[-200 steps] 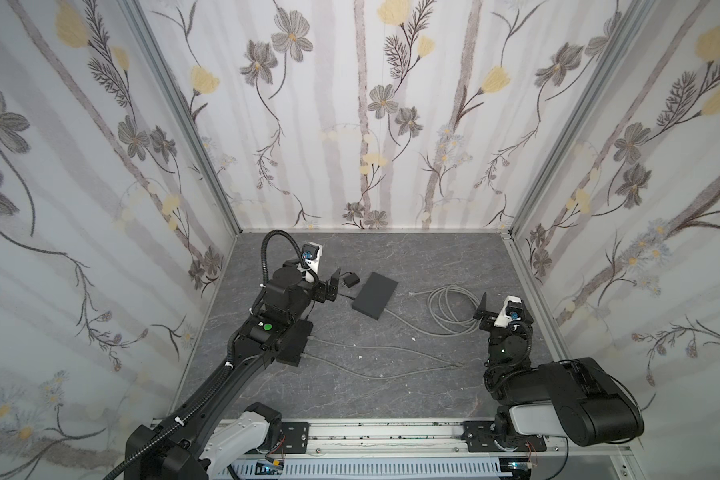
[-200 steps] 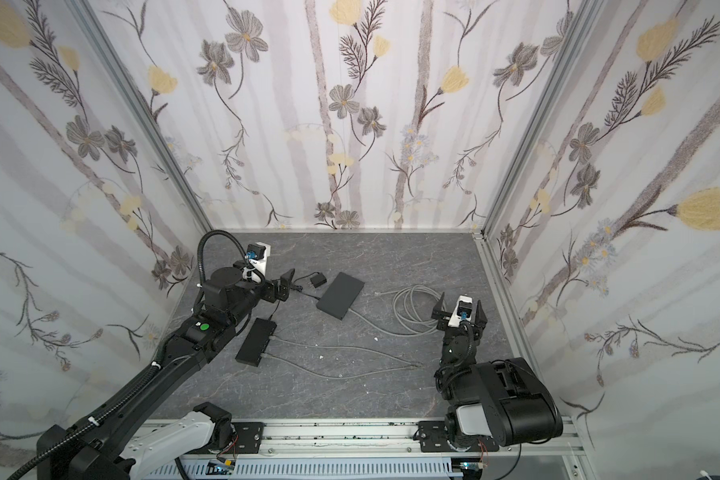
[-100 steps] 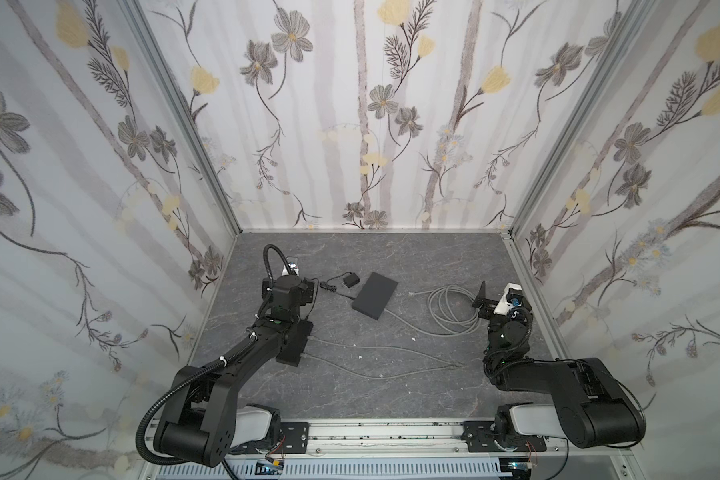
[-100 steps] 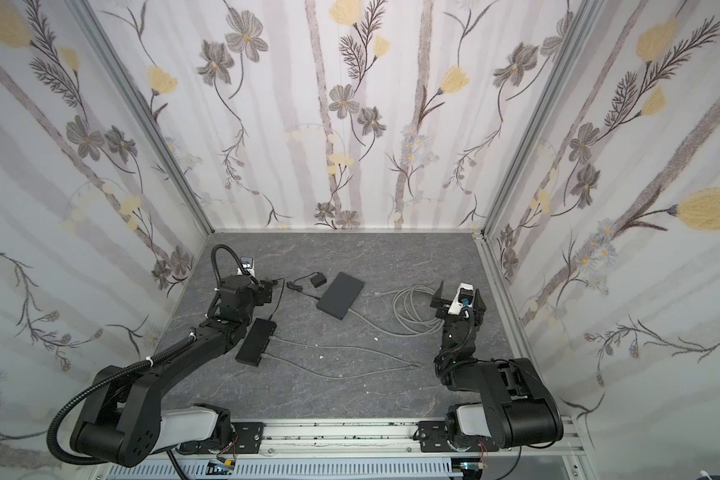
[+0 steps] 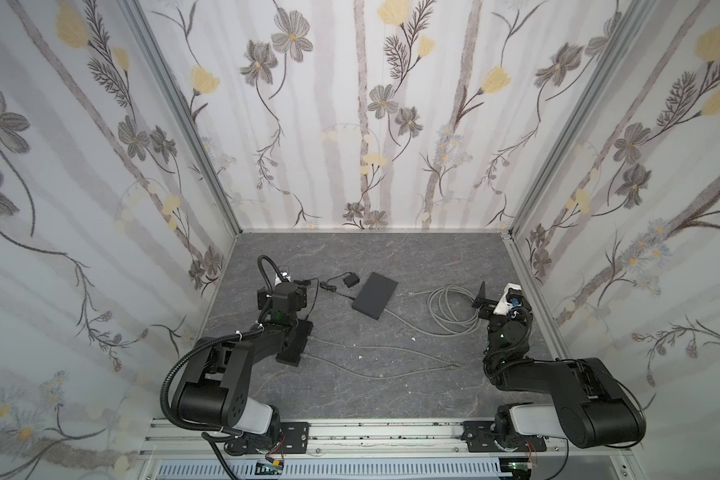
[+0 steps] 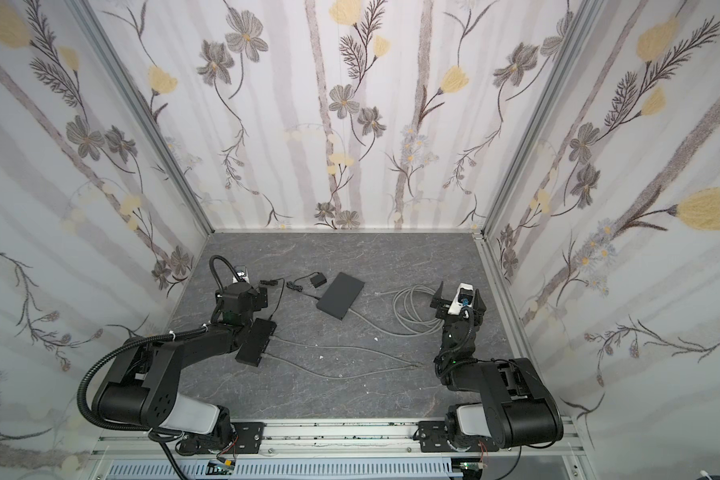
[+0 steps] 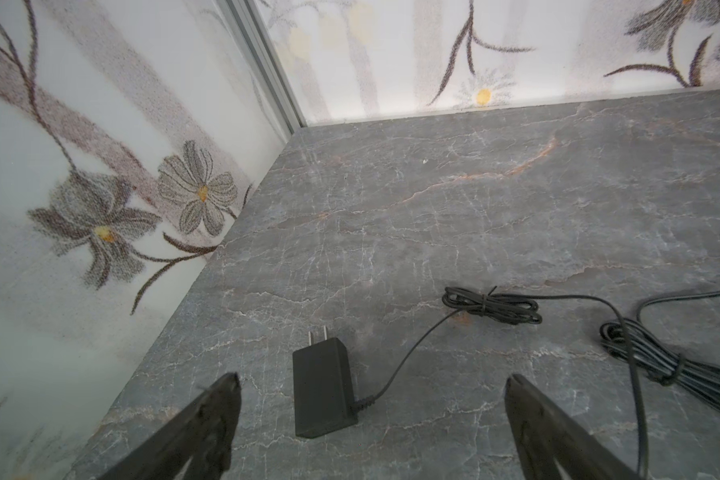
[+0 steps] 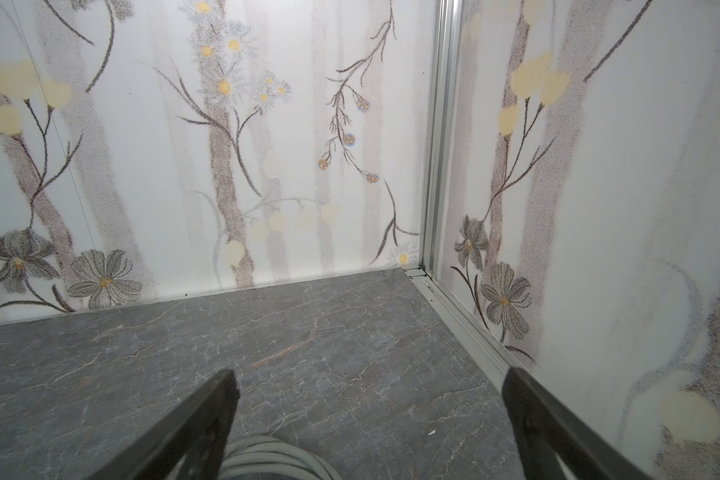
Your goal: Insert the plug into the switch port
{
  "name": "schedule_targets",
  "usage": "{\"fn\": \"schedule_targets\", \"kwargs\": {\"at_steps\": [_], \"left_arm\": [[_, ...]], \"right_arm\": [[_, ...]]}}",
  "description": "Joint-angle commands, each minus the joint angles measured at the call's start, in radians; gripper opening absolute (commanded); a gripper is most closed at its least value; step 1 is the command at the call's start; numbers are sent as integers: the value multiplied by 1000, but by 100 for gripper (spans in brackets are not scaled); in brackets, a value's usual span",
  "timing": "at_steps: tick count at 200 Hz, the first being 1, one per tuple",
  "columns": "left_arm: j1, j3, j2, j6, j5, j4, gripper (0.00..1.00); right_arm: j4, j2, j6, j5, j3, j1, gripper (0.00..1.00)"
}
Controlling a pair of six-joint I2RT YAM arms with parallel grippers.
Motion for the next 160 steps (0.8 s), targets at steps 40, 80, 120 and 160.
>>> {"fn": "schedule_targets", "kwargs": {"at_steps": [40, 80, 120, 160], "left_arm": [[32, -74, 31, -76, -11, 217, 100], [90, -165, 29, -86, 189, 339, 100], [118, -203, 65, -27, 412, 449, 100], [173, -105, 67, -90, 437, 260, 100]], "right_arm": [[19, 4, 6, -7, 1, 0, 100], [17, 4, 6, -8, 1, 0, 100], [25, 3, 4, -6, -3, 2, 100], [232, 14, -69, -164, -112, 15, 100]]}}
